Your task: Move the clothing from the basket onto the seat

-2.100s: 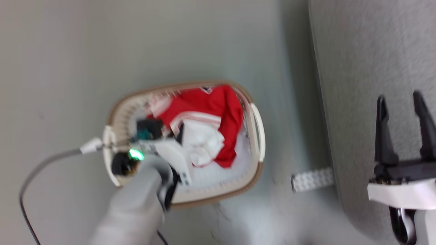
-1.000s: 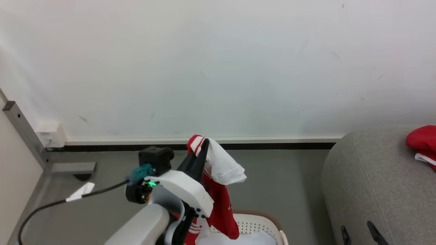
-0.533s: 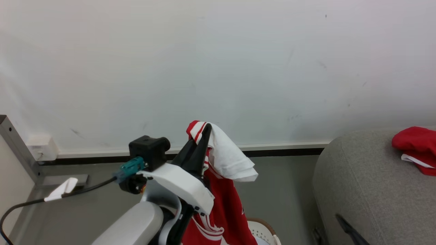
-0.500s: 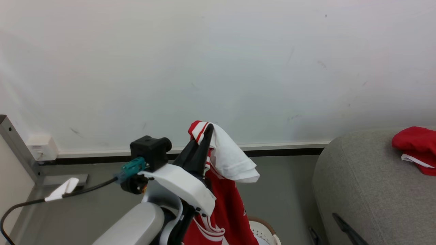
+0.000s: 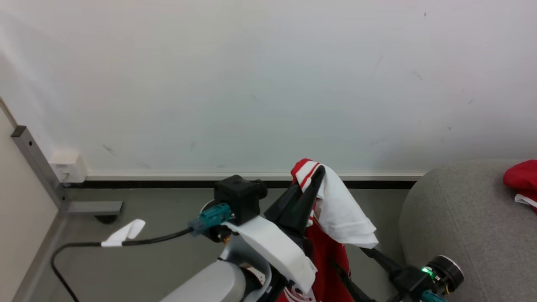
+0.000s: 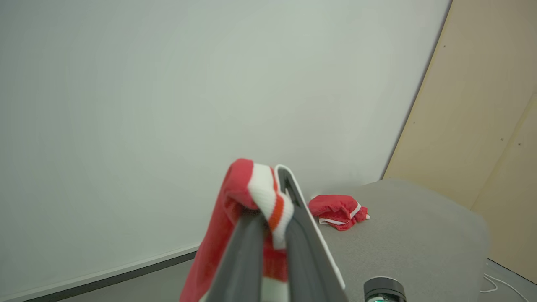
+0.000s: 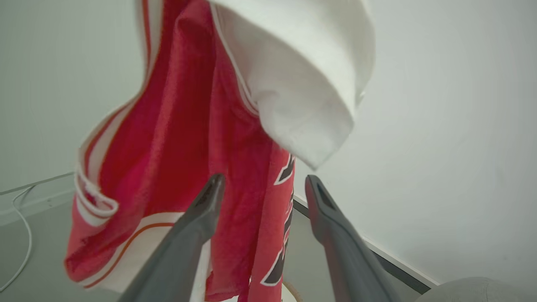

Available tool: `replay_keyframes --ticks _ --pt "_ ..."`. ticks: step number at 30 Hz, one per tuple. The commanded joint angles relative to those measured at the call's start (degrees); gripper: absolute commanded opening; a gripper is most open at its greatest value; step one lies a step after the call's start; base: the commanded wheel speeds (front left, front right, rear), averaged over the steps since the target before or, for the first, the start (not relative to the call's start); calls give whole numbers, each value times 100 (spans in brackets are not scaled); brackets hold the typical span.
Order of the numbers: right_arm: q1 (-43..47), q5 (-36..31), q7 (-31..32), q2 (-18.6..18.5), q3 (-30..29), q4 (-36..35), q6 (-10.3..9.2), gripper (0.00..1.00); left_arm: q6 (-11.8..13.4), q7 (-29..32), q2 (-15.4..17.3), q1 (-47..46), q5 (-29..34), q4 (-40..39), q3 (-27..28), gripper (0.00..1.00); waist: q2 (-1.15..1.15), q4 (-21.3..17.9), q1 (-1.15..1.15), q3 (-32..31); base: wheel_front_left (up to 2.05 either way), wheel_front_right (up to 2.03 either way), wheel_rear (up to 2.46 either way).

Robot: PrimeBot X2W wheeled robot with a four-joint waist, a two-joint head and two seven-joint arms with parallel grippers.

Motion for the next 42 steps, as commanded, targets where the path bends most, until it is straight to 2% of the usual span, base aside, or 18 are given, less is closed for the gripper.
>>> replay_keyframes --ticks 1,6,13,14,15,16,21,33,35,37,38,39,40,41,42 --pt "-117 92 -15 57 29 115 -15 100 -32 5 -21 -65 13 -17 -18 0 0 33 0 2 0 0 0" --pt "-661 294 -143 402 368 1120 -15 100 -114 39 -221 -176 12 -72 -184 0 0 149 0 -5 0 0 0" --pt "-1174 468 -305 876 517 2413 -15 100 -151 111 -339 -228 -43 -186 -294 0 0 261 0 -11 0 0 0" --pt "-1213 532 -321 932 527 2539 -15 49 -152 117 -351 -231 -52 -195 -306 0 0 275 0 -11 0 0 0" --pt "-1254 567 -332 975 547 2625 -15 14 -158 122 -357 -233 -62 -199 -313 0 0 288 0 -10 0 0 0" --pt "-1284 625 -338 1006 599 2693 -15 0 -160 118 -361 -230 -74 -204 -314 0 0 301 0 -9 0 0 0" --pt "-1333 936 -336 946 628 2446 -15 0 -88 78 -282 -171 -85 -176 -230 0 0 320 0 15 0 0 0" --pt "-989 1713 -339 286 95 1382 -15 0 91 -88 -1 118 -195 263 72 0 0 60 0 146 0 0 0" --pt "-1012 1826 -340 164 7 1239 -15 0 96 -128 21 173 -166 424 72 13 0 -2 0 181 0 0 0" --pt "-1062 1925 -339 36 -57 1122 -15 0 55 -179 -3 246 -214 594 55 18 0 -68 0 218 0 0 0" --pt "-1091 1959 -339 -29 -106 1078 -15 0 26 -218 -23 264 -215 671 48 27 0 -95 0 231 0 0 0" --pt "-1110 2008 -339 -78 -152 1031 -15 0 10 -258 -58 290 -233 772 43 45 0 -120 0 245 0 0 0" --pt "-1127 2028 -339 -116 -201 985 -15 0 -15 -285 -61 296 -214 884 13 91 0 -147 0 259 0 0 0" --pt "-1160 2037 -339 -157 -238 950 -15 0 -36 -330 -69 308 -192 999 6 100 0 -178 0 276 0 0 0" --pt "-1195 2068 -340 -194 -284 909 -15 0 -61 -366 -87 331 -198 1118 -10 100 0 -208 0 294 0 0 0"
